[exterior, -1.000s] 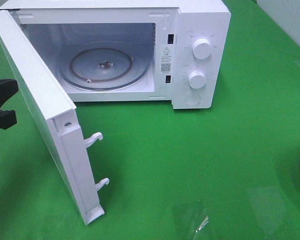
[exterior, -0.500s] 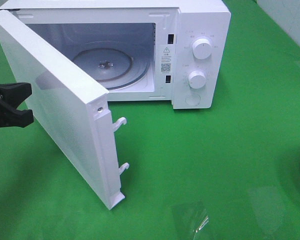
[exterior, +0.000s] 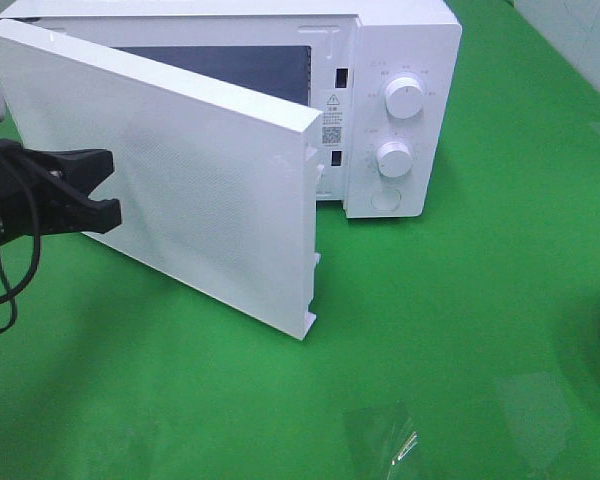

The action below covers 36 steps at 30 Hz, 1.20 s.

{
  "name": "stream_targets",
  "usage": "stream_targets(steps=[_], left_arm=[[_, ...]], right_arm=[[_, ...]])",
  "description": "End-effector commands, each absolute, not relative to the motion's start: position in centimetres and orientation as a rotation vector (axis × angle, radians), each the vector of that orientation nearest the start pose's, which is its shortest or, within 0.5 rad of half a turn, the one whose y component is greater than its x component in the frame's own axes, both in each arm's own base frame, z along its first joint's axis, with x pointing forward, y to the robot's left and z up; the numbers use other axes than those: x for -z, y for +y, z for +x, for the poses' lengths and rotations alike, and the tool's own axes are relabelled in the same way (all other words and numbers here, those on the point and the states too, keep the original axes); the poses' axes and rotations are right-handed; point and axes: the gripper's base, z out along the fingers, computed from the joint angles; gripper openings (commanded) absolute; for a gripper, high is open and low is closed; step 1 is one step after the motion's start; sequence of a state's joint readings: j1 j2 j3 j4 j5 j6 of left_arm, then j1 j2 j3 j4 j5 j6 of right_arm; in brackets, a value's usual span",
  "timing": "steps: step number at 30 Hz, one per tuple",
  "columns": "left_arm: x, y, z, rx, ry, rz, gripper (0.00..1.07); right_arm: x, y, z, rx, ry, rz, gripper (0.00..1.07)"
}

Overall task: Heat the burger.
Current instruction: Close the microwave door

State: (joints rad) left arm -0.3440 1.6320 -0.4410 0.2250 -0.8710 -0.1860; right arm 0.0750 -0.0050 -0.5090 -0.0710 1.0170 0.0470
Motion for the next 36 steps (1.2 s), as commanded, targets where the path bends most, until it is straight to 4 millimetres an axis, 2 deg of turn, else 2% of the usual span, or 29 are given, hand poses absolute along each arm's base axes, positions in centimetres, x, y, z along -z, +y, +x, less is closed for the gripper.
stream_targets(steps=[1,6,8,13,17,22,28,33,34,36], left_arm=[[-17.0,-11.9,26.3,0.422,1.771,0.406,0.00],[-17.1,-13.0,27.3,0.417,1.761,0.397,0.00],[-17.1,-14.0,28.2,0.416,1.750,0.378,0.00],[-17.0,-14.8,28.8,0.416,1.742,0.390,0.00],[-17.1,-16.8,30.5,0.430,1.754,0.418,0.00],[-17.2,-17.3,31.3,0.432,1.743,0.414,0.00],[-17.6,-18.4,33.5,0.429,1.749,0.391,0.00],[-17.7,-18.9,34.0,0.426,1.754,0.378,0.00],[-17.8,-19.9,34.4,0.416,1.755,0.393,0.00],[-17.8,-20.6,34.6,0.413,1.746,0.396,0.00]], right_arm=[[-28.4,-0.6,-0.8,0.008,1.950,-0.034,0.76],[-28.4,-0.6,-0.8,0.008,1.950,-0.034,0.76],[-28.4,-0.6,-0.8,0.008,1.950,-0.034,0.76],[-28.4,-0.6,-0.8,0.008,1.950,-0.034,0.76],[-28.4,-0.6,-0.8,0.008,1.950,-0.034,0.76],[-28.4,-0.6,-0.8,0.008,1.950,-0.034,0.76],[-28.4,-0.6,-0.8,0.008,1.950,-0.034,0.76],[-28.4,-0.6,-0.8,0.008,1.950,-0.034,0.76],[-28.4,-0.6,-0.8,0.008,1.950,-0.034,0.76],[-28.4,-0.6,-0.8,0.008,1.950,-0.034,0.76]])
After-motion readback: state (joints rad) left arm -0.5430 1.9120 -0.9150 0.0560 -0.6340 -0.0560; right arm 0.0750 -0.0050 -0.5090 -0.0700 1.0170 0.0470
